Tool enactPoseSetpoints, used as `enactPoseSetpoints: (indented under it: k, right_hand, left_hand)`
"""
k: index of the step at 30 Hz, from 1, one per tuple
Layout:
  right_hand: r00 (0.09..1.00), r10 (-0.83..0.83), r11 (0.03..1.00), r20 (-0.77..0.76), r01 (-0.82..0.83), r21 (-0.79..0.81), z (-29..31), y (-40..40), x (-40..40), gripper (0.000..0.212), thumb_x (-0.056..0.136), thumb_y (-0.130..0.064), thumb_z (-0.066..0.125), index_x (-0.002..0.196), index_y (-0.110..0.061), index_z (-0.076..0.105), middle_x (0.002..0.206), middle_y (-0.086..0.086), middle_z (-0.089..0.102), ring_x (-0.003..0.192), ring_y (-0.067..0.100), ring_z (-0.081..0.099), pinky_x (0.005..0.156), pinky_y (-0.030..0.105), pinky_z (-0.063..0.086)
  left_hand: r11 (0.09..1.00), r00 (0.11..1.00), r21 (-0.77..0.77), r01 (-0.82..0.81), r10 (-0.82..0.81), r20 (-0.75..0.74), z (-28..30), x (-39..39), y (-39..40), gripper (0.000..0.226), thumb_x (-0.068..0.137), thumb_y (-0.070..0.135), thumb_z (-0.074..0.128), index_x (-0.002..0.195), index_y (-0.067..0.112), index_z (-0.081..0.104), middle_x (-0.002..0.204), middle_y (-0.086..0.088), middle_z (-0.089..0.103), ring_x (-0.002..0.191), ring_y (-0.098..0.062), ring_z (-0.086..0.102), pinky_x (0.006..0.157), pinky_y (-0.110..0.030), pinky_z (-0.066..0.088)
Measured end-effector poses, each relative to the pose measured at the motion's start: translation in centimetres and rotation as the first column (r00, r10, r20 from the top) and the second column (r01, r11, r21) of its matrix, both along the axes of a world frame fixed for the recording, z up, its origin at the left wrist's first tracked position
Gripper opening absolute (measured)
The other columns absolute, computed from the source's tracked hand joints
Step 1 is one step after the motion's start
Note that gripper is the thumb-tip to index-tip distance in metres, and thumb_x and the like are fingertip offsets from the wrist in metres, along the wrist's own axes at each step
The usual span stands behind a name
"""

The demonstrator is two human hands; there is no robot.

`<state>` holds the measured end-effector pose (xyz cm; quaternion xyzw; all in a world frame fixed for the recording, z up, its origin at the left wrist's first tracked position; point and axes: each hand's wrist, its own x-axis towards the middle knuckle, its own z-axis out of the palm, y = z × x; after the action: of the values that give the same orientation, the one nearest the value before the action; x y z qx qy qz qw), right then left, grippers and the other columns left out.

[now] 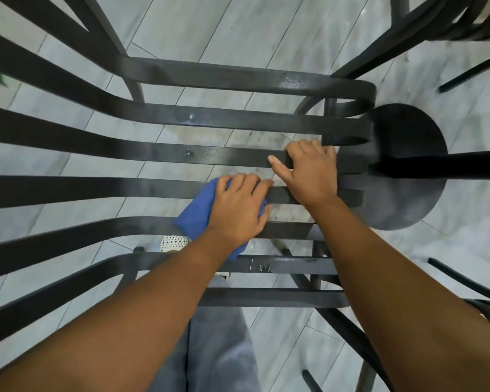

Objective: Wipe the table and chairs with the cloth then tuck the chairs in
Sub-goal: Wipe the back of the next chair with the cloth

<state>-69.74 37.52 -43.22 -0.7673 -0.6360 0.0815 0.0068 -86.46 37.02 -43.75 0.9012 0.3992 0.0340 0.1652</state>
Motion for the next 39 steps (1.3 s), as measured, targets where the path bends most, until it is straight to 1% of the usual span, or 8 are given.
enactPoseSetpoints:
  k: [9, 14, 24, 28, 30, 33, 36, 39]
  right_hand:
    - [1.000, -0.006, 0.996, -0.029, 0.003, -0.089, 0.4, 0.3, 0.2, 0.049, 0.094, -0.055, 0.032, 0.092, -0.014, 0.059, 0.099, 0.007, 0.062, 0.096, 0.027, 0.051, 0.087, 0.041, 0.033]
    - [0.992, -0.104, 0.993, -0.068, 0.107, 0.045, -0.1, -0.5, 0.0, 0.052, 0.089, -0.055, 0.039, 0.117, -0.014, 0.054, 0.112, 0.015, 0.053, 0.107, 0.029, 0.042, 0.093, 0.046, 0.036]
    - [0.996, -0.079, 0.997, 0.036, 0.080, -0.017, -0.2, -0.2, 0.1, 0.076, 0.091, -0.059, 0.031, 0.150, -0.012, 0.019, 0.157, 0.014, 0.012, 0.145, 0.029, 0.006, 0.116, 0.044, -0.001]
    - [0.996, -0.074, 0.995, 0.039, 0.077, -0.063, -0.1, -0.1, 0.2, 0.077, 0.092, -0.060, 0.027, 0.151, -0.013, 0.010, 0.158, 0.012, 0.004, 0.146, 0.028, 0.000, 0.117, 0.042, -0.003]
    - [0.996, -0.075, 0.994, 0.049, 0.079, -0.079, 0.1, 0.0, 0.1, 0.077, 0.092, -0.060, 0.025, 0.151, -0.014, 0.008, 0.158, 0.012, 0.002, 0.146, 0.027, -0.002, 0.117, 0.042, -0.003]
    - [0.995, -0.075, 0.991, 0.068, 0.082, -0.106, 0.2, 0.1, 0.1, 0.077, 0.092, -0.061, 0.021, 0.151, -0.016, 0.003, 0.159, 0.010, -0.001, 0.146, 0.026, -0.005, 0.117, 0.042, -0.004]
    - [0.994, -0.078, 0.990, 0.075, 0.086, -0.113, 0.2, 0.2, 0.0, 0.077, 0.092, -0.061, 0.022, 0.151, -0.015, 0.004, 0.159, 0.011, -0.001, 0.146, 0.026, -0.005, 0.117, 0.042, -0.004]
    - [0.994, -0.078, 0.989, 0.074, 0.087, -0.117, 0.3, 0.1, 0.0, 0.077, 0.092, -0.060, 0.022, 0.151, -0.014, 0.005, 0.159, 0.011, 0.000, 0.146, 0.026, -0.004, 0.117, 0.042, -0.004]
  left_hand:
    - [0.974, 0.983, -0.140, -0.180, 0.173, -0.059, -0.1, -9.7, 3.4, 0.042, 0.074, 0.031, 0.042, 0.108, 0.016, 0.060, 0.100, -0.004, 0.059, 0.096, -0.026, 0.053, 0.093, -0.039, 0.028]
    - [0.941, 0.957, -0.179, -0.289, 0.287, -0.035, -0.1, -9.8, 2.4, 0.051, 0.075, 0.026, 0.038, 0.119, 0.009, 0.057, 0.112, -0.012, 0.059, 0.107, -0.027, 0.048, 0.100, -0.043, 0.027]
    - [0.973, 0.977, -0.226, 0.051, -0.002, 0.213, 0.3, -1.0, -0.2, 0.055, 0.070, 0.027, 0.053, 0.121, 0.007, 0.050, 0.125, -0.012, 0.046, 0.120, -0.024, 0.038, 0.102, -0.035, 0.027]
    - [0.993, 0.998, -0.107, -0.051, 0.055, 0.030, -0.1, -5.7, 1.1, 0.050, 0.078, 0.044, 0.052, 0.112, 0.008, 0.060, 0.114, -0.009, 0.057, 0.120, -0.025, 0.039, 0.111, -0.046, 0.010]
    - [0.990, 0.994, -0.091, -0.104, 0.102, -0.023, -0.3, -8.9, 2.0, 0.048, 0.083, 0.042, 0.050, 0.117, 0.009, 0.060, 0.114, -0.009, 0.059, 0.115, -0.025, 0.042, 0.108, -0.046, 0.020]
    - [0.983, 0.982, -0.125, -0.132, 0.147, 0.118, -0.6, -11.7, 3.0, 0.040, 0.088, 0.028, 0.045, 0.117, 0.005, 0.060, 0.113, -0.013, 0.058, 0.106, -0.026, 0.045, 0.093, -0.038, 0.036]
    - [0.923, 0.864, -0.210, -0.323, 0.378, 0.334, 0.9, -10.2, 3.2, 0.034, 0.090, 0.015, 0.040, 0.102, -0.003, 0.066, 0.105, -0.015, 0.058, 0.100, -0.022, 0.041, 0.092, -0.020, 0.031]
    - [0.914, 0.803, -0.183, -0.362, 0.405, 0.437, 2.1, -6.9, 2.6, 0.031, 0.090, 0.008, 0.040, 0.102, -0.005, 0.066, 0.110, -0.014, 0.058, 0.106, -0.021, 0.040, 0.102, -0.010, 0.023]
